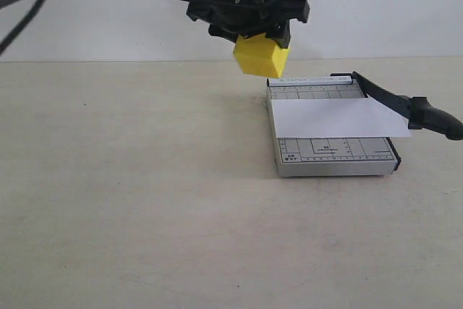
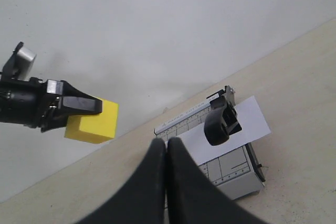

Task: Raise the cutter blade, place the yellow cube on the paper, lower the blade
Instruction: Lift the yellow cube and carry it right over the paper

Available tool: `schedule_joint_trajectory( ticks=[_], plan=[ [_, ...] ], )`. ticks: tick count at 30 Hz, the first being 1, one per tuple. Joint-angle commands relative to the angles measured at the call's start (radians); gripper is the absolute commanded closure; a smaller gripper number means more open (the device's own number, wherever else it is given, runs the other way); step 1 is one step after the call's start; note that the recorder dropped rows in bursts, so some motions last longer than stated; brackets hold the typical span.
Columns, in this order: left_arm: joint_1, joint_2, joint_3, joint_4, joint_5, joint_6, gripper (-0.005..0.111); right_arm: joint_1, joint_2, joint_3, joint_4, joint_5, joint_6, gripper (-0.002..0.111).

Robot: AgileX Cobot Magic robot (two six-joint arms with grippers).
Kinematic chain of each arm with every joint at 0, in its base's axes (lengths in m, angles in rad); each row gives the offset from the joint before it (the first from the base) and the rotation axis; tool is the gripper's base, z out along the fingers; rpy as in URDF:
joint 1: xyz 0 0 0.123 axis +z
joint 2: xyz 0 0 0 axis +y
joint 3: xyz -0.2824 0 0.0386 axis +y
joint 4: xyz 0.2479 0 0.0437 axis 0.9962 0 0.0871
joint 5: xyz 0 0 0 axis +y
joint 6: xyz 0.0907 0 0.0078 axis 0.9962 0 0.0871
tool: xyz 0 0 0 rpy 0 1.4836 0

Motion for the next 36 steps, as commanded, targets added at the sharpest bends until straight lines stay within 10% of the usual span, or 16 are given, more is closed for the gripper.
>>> schedule_joint_trajectory(
  ticks=[1,36],
  plan=[
    [-0.013,0.095,-0.107,-0.019,0.031,0.008,0.102,0.001,-0.003,-0.001,-0.007,-0.001,-0.001,0.108],
    [-0.056,0.298,-0.291,-0.186,0.053,0.109,0.102,0.001,-0.003,-0.001,-0.007,-0.001,-0.001,0.108]
  ],
)
